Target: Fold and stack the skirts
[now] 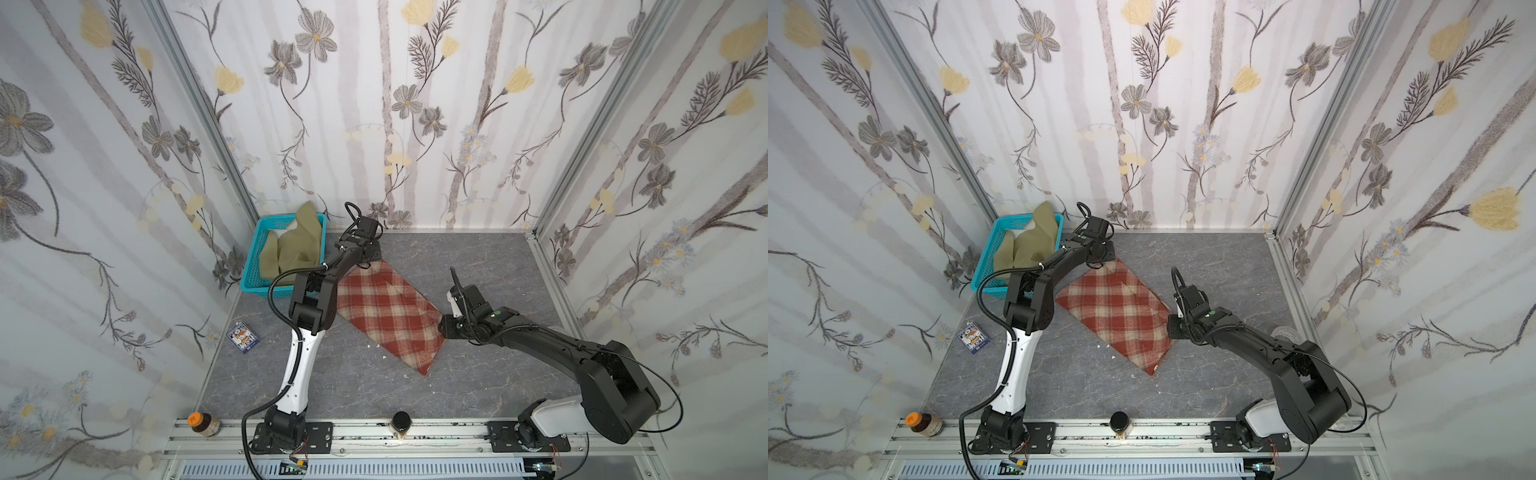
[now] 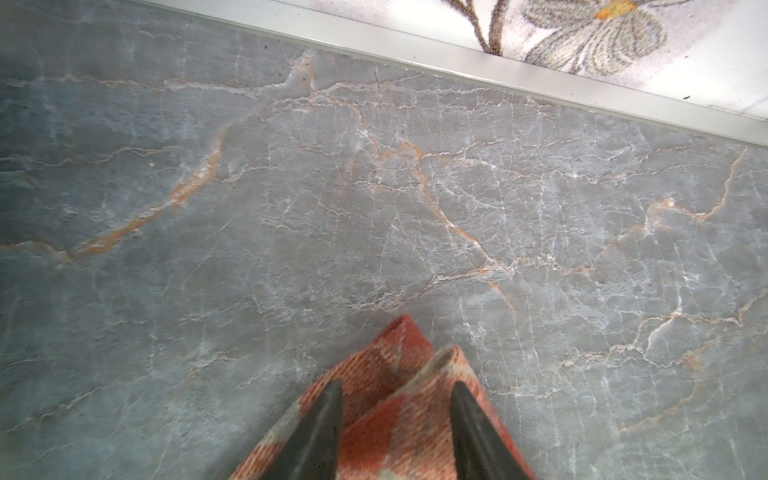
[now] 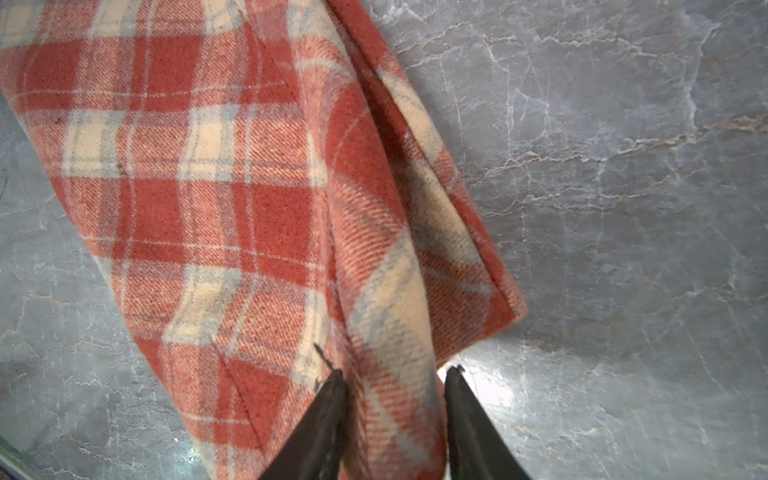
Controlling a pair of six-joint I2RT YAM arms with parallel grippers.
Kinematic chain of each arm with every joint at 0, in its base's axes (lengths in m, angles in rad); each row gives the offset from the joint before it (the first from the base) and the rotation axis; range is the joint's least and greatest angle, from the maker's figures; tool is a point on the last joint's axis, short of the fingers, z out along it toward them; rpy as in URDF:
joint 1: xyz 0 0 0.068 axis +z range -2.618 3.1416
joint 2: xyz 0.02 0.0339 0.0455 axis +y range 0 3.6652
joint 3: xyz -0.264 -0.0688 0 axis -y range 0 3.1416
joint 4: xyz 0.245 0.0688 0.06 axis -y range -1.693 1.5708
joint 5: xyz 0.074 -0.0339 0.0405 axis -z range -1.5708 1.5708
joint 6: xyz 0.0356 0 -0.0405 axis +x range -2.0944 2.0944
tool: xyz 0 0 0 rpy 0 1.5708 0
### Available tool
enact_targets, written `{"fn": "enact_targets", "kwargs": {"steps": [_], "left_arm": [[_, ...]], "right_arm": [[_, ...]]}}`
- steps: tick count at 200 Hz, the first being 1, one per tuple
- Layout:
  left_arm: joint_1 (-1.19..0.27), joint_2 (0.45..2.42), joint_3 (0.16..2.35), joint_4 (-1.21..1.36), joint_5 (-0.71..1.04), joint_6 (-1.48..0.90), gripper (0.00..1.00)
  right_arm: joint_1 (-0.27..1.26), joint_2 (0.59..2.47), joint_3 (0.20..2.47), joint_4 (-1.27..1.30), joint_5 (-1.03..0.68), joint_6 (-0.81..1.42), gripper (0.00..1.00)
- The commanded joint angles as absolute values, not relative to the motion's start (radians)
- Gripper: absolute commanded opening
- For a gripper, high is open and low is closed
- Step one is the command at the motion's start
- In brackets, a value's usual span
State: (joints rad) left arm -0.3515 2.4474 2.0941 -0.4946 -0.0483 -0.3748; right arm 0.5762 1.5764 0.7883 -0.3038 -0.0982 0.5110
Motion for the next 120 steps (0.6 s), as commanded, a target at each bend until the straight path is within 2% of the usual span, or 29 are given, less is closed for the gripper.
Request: {"fn": "enact_targets", "kwargs": {"steps": [1, 29, 48, 64, 120], "left_arm": [[-0.351, 2.453, 2.103, -0.468, -0.038, -0.39, 0.24], [-0.347, 2.45, 2.1, -0.466, -0.043, -0.39, 0.0], [-0.345, 2.441, 2.091, -0.466, -0.051, -0.39, 0.0], [-0.342, 2.429, 2.081, -0.465, -0.061, -0.39, 0.0], [-0.328, 2.357, 2.006, -0.45, -0.122, -0.393, 0.0]], "right_arm": [[0.575, 1.58, 0.798, -0.26, -0.104, 0.5, 0.34], [0.575, 1.573, 0.804, -0.264, -0.102, 0.495, 0.18], [0.574, 1.571, 0.817, -0.281, -0.091, 0.485, 0.08], [0.575, 1.571, 0.829, -0.297, -0.082, 0.473, 0.04], [0.575, 1.556, 0.874, -0.349, -0.041, 0.428, 0.03]]}}
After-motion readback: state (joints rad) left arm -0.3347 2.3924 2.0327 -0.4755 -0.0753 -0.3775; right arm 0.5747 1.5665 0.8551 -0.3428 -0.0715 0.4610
